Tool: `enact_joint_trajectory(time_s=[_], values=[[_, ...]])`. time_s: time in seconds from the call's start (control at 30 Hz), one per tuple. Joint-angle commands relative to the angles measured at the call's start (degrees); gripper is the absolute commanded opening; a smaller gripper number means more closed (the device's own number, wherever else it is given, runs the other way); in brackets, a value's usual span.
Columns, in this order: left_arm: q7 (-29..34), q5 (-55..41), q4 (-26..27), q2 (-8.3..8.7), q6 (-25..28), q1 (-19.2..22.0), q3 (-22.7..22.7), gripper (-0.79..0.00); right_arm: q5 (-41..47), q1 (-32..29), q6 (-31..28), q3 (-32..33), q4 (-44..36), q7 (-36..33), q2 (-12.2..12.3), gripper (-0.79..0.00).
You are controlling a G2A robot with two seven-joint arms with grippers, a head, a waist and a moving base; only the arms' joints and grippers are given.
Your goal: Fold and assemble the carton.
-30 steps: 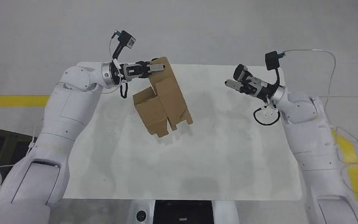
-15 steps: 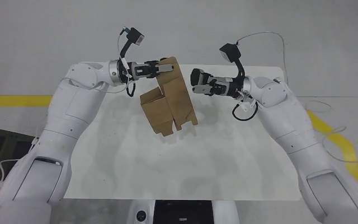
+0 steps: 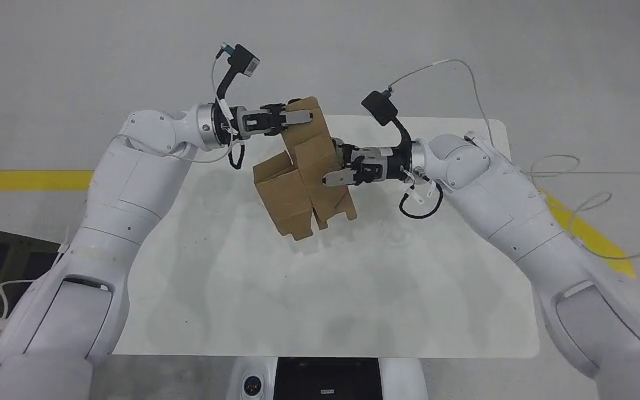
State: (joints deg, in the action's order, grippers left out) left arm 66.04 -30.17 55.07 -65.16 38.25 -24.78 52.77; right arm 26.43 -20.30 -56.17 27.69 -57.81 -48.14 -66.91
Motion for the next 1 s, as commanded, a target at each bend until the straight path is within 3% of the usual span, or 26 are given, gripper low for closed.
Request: enact_joint_trajectory(time_s=[0.0, 0.23, 0.3, 0.33, 0.43, 0.47, 0.5, 0.53, 0.77, 0.97], values=[[0.16, -0.19, -0.05, 0.02, -0.16, -0.09, -0.11, -0.785, 0.76, 0.85, -0.83, -2.35, 0.63, 0.84, 0.04, -0.443], [0.70, -1.08, 0.73, 0.12, -0.71, -0.42, -0.38, -0.785, 4.22, 3.36, -1.83, -7.86, 2.33, 1.84, 0.23, -0.597], [0.89, -1.47, 0.89, 0.15, -0.89, -0.53, -0.42, -0.785, 5.01, 3.80, -1.83, -8.75, 2.48, 1.84, 0.30, -0.699], [0.98, -1.67, 0.94, 0.16, -0.98, -0.59, -0.44, -0.785, 5.40, 3.96, -1.83, -9.14, 2.53, 1.84, 0.34, -0.785], [1.15, -2.18, 1.16, 0.17, -1.16, -0.72, -0.49, -0.785, 6.40, 4.33, -1.83, -10.15, 2.63, 1.84, 0.52, -0.785], [1.17, -2.33, 1.27, 0.16, -1.18, -0.76, -0.51, -0.690, 6.73, 4.42, -1.83, -10.45, 2.66, 1.84, 0.58, -0.785], [1.16, -2.55, 1.46, 0.16, -1.17, -0.79, -0.53, -0.437, 7.03, 4.49, -1.83, -10.73, 2.69, 1.84, 0.66, -0.785], [1.15, -2.80, 1.61, 0.16, -1.16, -0.80, -0.50, 0.000, 7.31, 4.57, -1.83, -11.00, 2.71, 1.84, 0.74, -0.785], [-0.41, -3.25, 0.38, 0.24, 0.40, 0.42, 0.86, 0.000, 9.96, 4.90, -1.83, -11.90, 3.73, 1.84, 1.38, -0.785], [-4.33, 2.61, -1.71, 0.74, 4.32, 0.91, 2.41, 0.000, 14.18, 4.07, -1.83, -10.83, 5.94, 1.85, 2.00, -0.785]])
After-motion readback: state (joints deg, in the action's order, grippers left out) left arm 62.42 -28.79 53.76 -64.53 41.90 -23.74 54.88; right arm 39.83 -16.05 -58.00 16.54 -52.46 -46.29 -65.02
